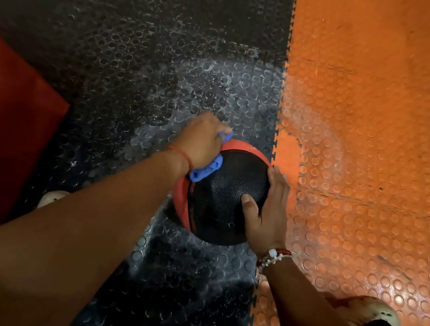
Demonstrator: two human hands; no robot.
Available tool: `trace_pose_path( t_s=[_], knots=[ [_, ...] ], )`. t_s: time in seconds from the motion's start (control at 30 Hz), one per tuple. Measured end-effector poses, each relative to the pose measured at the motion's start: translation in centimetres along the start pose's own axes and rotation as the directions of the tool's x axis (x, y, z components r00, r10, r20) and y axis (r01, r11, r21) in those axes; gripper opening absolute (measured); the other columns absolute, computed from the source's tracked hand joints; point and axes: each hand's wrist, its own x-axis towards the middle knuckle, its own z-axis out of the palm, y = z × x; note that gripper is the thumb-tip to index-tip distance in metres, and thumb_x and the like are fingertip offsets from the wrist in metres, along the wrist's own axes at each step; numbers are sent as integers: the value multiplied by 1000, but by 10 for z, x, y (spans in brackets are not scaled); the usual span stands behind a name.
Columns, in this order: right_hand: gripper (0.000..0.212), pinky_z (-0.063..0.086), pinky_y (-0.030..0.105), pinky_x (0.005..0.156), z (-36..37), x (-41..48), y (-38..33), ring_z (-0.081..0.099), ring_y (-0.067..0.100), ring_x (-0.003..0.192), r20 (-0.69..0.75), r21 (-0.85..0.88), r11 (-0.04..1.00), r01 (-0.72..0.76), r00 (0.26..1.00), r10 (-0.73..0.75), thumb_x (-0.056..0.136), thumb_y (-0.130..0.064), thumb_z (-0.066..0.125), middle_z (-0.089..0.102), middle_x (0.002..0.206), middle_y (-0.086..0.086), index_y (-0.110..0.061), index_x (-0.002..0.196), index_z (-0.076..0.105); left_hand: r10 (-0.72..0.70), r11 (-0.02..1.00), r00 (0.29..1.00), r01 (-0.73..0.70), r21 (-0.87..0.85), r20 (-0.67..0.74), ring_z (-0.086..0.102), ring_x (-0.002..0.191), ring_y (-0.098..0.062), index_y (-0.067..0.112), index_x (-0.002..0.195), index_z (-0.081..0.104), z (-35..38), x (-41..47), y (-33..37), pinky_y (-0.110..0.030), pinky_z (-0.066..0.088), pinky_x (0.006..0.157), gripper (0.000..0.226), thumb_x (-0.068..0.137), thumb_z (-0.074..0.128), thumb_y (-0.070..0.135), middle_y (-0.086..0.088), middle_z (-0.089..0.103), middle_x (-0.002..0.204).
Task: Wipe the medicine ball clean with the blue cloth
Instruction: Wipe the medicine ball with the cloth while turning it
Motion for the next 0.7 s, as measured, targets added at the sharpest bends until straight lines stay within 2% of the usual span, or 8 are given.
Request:
trace_pose_path(
  t_s=[0.1,0.17,0.27,0.4,0.47,0.53,0.6,0.7],
  knots=[
    [71,31,45,107,1,9,-5,31,23,132,-27,49,996,-79,996,81,78,-47,39,36,139,12,-7,137,35,347,937,938,-347,49,11,51,113,-31,11,119,68,11,-29,25,-31,42,99,34,92,51,0,-14,56,124],
    [69,38,40,99,4,11,-9,39,20,123,-79,60,990,-126,988,131,80,-55,38,39,132,8,-11,134,37,468,878,881,-472,76,69,50,112,-37,9,120,68,19,-36,25,-41,45,99,38,87,52,-1,-16,56,124],
    [69,42,37,94,8,6,-13,46,24,117,-163,45,988,-148,975,153,80,-57,43,42,128,9,-10,130,40,383,920,921,-387,56,72,49,111,-39,6,122,66,20,-21,13,-43,44,99,36,90,49,6,-19,54,122],
    [68,34,27,99,6,5,-10,43,23,122,-178,56,988,-145,972,153,80,-55,44,41,130,9,-9,130,41,32,996,999,-32,-84,1,54,97,-23,11,103,71,10,0,-3,-30,44,89,29,95,46,-2,-9,52,107],
    [70,32,23,98,3,4,-8,42,21,122,-166,51,988,-145,974,151,80,-55,42,40,130,9,-10,133,41,-159,976,987,157,-152,-4,55,82,-20,21,86,62,10,-2,-26,-34,47,76,31,94,43,-2,-5,53,92],
    [72,31,25,100,0,3,-5,41,20,123,-154,66,985,-162,973,170,78,-56,40,38,132,8,-14,137,40,-269,928,962,246,-280,-48,52,81,-17,21,86,62,16,-16,-39,-29,44,74,30,94,44,-1,-4,54,89],
    [74,33,32,103,-3,6,-4,42,22,123,-151,104,975,-196,966,210,75,-57,39,37,133,8,-16,137,42,-238,935,954,175,-307,-181,51,95,-13,14,103,71,25,-35,-29,-15,39,87,30,94,47,-1,-3,53,103],
    [77,36,30,94,-5,15,-5,44,20,119,-144,160,948,-276,943,299,69,-59,38,38,132,6,-20,135,44,99,966,953,-162,-202,-287,47,119,-17,6,121,66,32,-51,6,-10,31,105,37,89,51,-5,-9,53,123]
  ],
)
